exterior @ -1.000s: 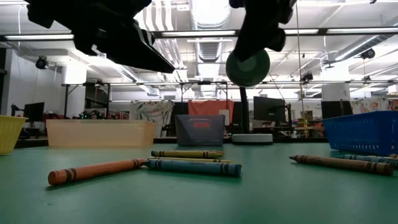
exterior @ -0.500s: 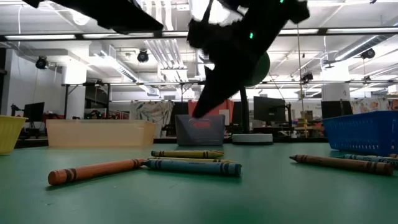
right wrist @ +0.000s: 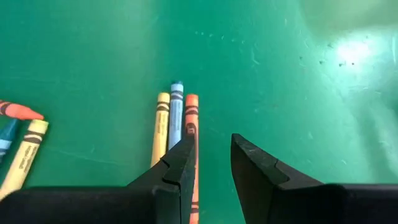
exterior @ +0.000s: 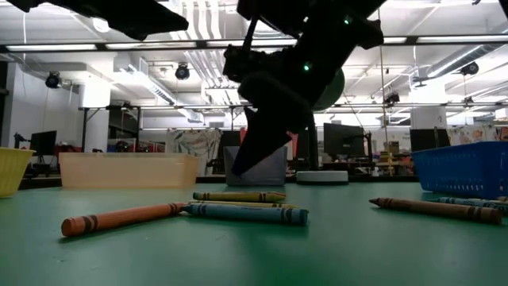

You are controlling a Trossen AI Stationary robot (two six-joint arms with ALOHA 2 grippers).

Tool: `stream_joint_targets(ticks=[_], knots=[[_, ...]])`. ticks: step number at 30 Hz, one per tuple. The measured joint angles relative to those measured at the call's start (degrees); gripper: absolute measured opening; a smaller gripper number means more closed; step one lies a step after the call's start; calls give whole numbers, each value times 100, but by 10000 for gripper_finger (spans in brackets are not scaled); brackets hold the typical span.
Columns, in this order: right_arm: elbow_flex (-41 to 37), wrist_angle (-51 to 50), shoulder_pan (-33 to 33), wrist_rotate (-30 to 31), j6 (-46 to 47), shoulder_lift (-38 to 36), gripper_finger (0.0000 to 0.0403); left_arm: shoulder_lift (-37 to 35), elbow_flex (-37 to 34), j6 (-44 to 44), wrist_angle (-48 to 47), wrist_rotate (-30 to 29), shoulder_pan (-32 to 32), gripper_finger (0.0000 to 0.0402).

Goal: Sort crayons
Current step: Put the orange crayon into the blue bin

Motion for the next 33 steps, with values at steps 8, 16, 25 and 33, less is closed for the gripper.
stream_joint_targets(ticks=[8,16,25,33], knots=[[-19,-39,0,-24,59,70,91,36,-43,13,57,-52,4,37],[-43,-28,6,-24,59,70,91,42,-46,-3,109,-54,4,37],[-87,66,44,-48,125,70,91,44,-46,-8,167,-54,4,37],[-308,367,55,-48,288,70,91,44,-46,-26,181,-54,4,37]])
